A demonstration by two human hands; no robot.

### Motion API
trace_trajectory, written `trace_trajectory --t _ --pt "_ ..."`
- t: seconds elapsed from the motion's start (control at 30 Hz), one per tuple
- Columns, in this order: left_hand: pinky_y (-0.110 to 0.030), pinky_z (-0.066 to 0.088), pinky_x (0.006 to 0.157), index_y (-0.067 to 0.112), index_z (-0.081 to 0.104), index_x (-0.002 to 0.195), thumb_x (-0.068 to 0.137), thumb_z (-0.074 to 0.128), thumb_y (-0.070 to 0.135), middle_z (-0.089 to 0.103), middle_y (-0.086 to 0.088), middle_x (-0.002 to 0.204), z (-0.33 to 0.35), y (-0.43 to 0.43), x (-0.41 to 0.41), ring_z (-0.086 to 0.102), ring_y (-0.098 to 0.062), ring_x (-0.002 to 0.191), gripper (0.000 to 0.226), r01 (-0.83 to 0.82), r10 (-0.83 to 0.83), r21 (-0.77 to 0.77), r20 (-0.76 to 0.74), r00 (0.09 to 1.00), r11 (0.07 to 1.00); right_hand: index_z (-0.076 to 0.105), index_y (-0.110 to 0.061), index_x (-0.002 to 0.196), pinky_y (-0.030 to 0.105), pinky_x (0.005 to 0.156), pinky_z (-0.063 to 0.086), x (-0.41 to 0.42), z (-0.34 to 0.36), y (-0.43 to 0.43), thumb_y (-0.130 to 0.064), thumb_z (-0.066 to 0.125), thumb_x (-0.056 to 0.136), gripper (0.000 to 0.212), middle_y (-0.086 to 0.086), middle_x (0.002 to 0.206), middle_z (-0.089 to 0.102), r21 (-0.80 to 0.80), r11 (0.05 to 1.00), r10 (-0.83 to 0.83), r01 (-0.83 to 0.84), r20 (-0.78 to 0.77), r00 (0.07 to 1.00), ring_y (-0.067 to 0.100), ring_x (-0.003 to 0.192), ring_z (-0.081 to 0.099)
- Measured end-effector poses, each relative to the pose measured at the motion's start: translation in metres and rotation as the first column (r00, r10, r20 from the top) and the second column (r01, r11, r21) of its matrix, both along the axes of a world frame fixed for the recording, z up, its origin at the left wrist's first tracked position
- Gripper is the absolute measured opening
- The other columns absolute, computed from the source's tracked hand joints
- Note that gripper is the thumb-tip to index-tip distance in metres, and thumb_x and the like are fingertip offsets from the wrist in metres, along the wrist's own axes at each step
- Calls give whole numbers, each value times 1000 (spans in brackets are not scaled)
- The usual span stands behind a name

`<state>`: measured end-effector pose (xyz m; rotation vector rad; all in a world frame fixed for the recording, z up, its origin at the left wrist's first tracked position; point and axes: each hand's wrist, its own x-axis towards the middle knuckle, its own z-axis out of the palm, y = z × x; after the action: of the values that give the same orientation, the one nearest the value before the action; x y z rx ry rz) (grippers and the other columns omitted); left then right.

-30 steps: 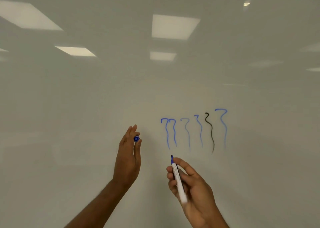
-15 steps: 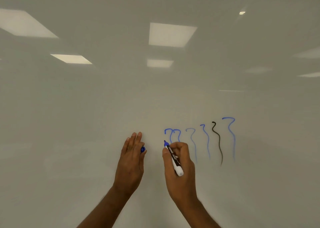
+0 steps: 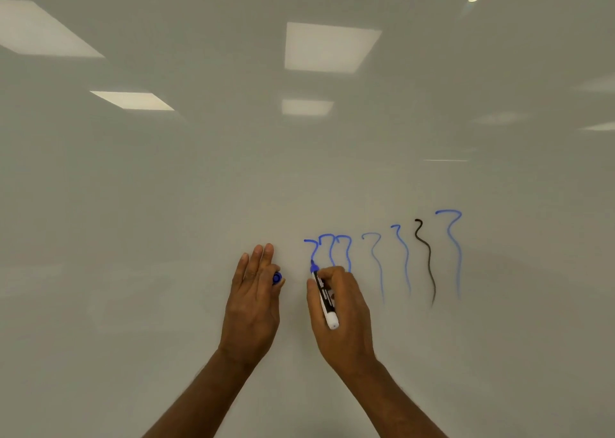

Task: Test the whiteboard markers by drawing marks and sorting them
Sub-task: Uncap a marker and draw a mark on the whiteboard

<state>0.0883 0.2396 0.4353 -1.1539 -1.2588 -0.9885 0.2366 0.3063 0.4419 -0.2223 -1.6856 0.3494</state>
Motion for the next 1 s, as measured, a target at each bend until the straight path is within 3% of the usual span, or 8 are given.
trace_trajectory --t 0.2,0.3,0.4,0.47,0.53,0.63,0.77,1.0 --pt "-34 21 124 -1 40 145 109 33 26 41 -11 151 3 -7 3 34 -21 145 45 -18 25 -129 49 998 992 48 -32 89 29 57 48 24 -35 -2 -43 51 97 14 -9 70 53 -150 989 35 -9 170 985 12 63 51" --pt "-31 28 121 11 45 148 107 38 32 42 1 154 7 -24 26 33 -11 145 47 184 -118 -132 397 910 974 52 -26 87 43 54 51 49 -39 -23 -28 62 97 14 2 65 57 -343 925 197 -162 70 978 21 56 54" --pt "-28 45 108 21 64 128 102 51 31 67 12 127 8 -47 65 59 -2 123 31 446 -406 142 708 579 884 60 -25 94 40 64 55 77 -38 -51 -22 68 94 9 3 75 63 -405 856 345 -320 -11 938 29 70 61" --pt "-35 53 99 12 68 114 101 56 23 76 0 109 11 -59 85 71 -14 107 21 529 -605 442 776 178 724 65 -32 99 30 70 55 91 -35 -65 -20 68 93 13 -2 84 68 -441 801 441 -405 -22 897 23 78 64" --pt "-41 57 94 3 64 119 101 55 18 75 -14 111 9 -68 97 72 -29 105 25 529 -680 683 691 -246 503 67 -36 103 31 80 56 100 -34 -75 -20 67 94 19 -7 96 72 -477 749 518 -459 -11 856 15 89 68" --pt "-42 58 93 2 57 130 101 52 16 71 -20 119 2 -79 112 71 -31 109 32 448 -643 830 547 -536 333 66 -42 109 37 87 57 108 -36 -87 -32 63 95 17 -12 110 73 -481 731 575 -484 51 817 13 106 68" --pt "-40 59 89 5 58 131 101 51 17 70 -21 121 -3 -89 130 71 -30 108 33 393 -616 884 462 -638 255 63 -49 111 32 90 57 112 -41 -93 -47 59 90 22 -21 112 71 -481 730 590 -485 87 803 6 111 66" --pt "-38 62 77 6 63 128 98 53 18 71 -22 116 -16 -103 145 73 -31 103 33 424 -592 859 506 -627 285 64 -52 108 20 88 56 117 -53 -95 -47 51 90 23 -31 108 69 -503 711 595 -491 59 801 0 109 65"
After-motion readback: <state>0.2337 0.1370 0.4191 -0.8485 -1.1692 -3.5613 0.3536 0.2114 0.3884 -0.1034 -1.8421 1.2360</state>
